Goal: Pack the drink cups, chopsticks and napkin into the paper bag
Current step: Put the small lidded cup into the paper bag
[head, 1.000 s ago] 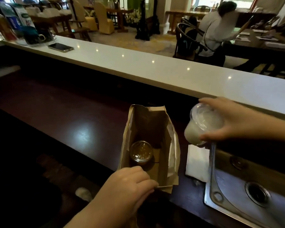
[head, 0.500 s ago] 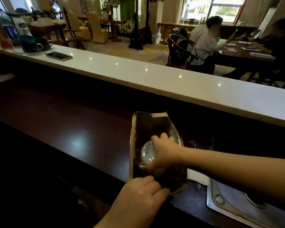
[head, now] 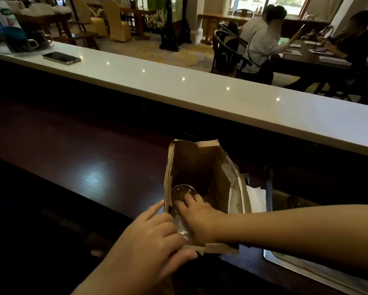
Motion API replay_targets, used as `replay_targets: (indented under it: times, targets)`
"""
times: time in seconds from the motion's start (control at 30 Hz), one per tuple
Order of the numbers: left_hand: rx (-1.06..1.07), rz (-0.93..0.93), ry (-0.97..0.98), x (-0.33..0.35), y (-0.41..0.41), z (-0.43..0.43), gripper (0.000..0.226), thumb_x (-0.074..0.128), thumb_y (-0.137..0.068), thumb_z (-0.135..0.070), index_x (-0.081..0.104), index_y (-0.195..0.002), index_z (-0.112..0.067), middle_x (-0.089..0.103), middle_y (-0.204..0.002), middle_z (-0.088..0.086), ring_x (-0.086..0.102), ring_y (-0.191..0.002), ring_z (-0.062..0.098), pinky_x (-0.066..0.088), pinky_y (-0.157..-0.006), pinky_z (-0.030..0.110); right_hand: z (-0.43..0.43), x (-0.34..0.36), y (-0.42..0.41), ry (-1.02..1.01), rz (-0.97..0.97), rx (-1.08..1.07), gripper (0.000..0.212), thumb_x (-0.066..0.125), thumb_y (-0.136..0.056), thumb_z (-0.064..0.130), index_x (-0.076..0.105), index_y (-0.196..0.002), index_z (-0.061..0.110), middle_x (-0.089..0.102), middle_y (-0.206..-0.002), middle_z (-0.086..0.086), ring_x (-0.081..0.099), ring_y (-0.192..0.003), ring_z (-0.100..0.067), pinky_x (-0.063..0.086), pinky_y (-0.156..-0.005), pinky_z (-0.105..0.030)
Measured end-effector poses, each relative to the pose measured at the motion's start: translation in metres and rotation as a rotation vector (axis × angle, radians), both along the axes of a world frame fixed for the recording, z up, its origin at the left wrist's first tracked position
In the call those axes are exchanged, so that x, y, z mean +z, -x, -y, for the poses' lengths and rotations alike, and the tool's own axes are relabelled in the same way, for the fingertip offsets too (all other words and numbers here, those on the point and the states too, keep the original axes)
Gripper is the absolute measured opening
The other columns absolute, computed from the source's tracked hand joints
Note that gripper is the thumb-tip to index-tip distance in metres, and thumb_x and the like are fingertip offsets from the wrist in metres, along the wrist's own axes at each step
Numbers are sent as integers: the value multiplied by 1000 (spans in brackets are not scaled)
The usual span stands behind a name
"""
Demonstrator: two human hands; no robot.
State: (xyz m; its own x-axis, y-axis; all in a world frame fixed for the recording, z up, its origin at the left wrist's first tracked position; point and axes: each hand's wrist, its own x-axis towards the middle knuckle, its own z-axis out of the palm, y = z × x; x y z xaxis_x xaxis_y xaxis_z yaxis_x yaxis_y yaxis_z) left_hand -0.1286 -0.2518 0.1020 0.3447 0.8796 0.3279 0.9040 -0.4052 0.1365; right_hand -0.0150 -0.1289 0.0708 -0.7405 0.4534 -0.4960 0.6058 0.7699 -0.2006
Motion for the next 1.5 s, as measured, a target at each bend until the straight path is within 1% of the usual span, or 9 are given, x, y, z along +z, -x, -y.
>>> replay_targets:
  times: [0.1,0.23,0.57,0.83,0.97,1.07,1.27,1.37,1.5]
  targets:
    - [-42,41,-15,-9,-1,8,47,35,-93,-49,68,-65,-31,63,-62,-16,64,-73,2,39,-99,29,1,-7,-3,-4,50,37,95,75,-73,34,17,-145,16,22,-145,-16,27,-130,-39,32,-108,-49]
    - [-36,39,-59,-15,-6,14,51,33,-94,-47,69,-62,-31,63,-61,-15,63,-71,0,31,-106,25,4,-22,-3,-23,73,45,96,76,-72,37,17,-144,15,23,-144,-16,29,-127,-39,36,-103,-49]
    - [-14,48,-114,-22,-11,13,47,36,-94,-45,71,-68,-28,62,-64,-12,58,-75,1,40,-98,33,7,-53,-1,-63,116,28,94,73,-73,39,16,-144,15,19,-147,-18,26,-132,-39,38,-104,-48]
    - [-47,105,-131,-32,-11,8,53,27,-98,-43,70,-70,-27,65,-64,-12,50,-83,-1,29,-105,28,12,-76,1,-162,54,30,96,63,-79,43,4,-149,12,17,-146,-20,26,-129,-38,40,-100,-45]
    - [-27,68,-96,-28,-11,14,46,34,-95,-45,72,-74,-28,65,-68,-12,53,-86,1,38,-99,34,7,-72,0,-197,127,46,103,59,-79,54,-3,-149,11,16,-147,-21,29,-128,-39,39,-101,-45]
    - [-7,78,-58,-23,-9,13,44,35,-94,-46,72,-77,-29,65,-71,-14,58,-85,1,37,-101,34,3,-64,2,-210,180,37,108,59,-78,58,-6,-149,8,14,-149,-21,29,-130,-39,38,-101,-44]
    - [25,128,15,-17,-6,9,40,37,-92,-49,71,-85,-30,65,-76,-15,55,-89,-1,35,-104,29,0,-56,4,-151,240,36,105,66,-80,43,-8,-149,14,13,-150,-19,25,-133,-39,36,-103,-44]
    - [19,129,25,-13,-5,7,43,34,-93,-49,71,-83,-29,65,-76,-14,53,-88,-1,32,-107,27,0,-50,7,-125,261,26,96,63,-84,32,-7,-150,19,11,-151,-18,25,-133,-39,37,-102,-43]
    - [39,117,47,-10,-1,5,46,31,-94,-49,71,-82,-27,65,-77,-14,54,-88,0,28,-109,26,-4,-31,10,-102,258,32,93,64,-84,26,-1,-150,20,13,-151,-17,25,-135,-40,36,-103,-44]
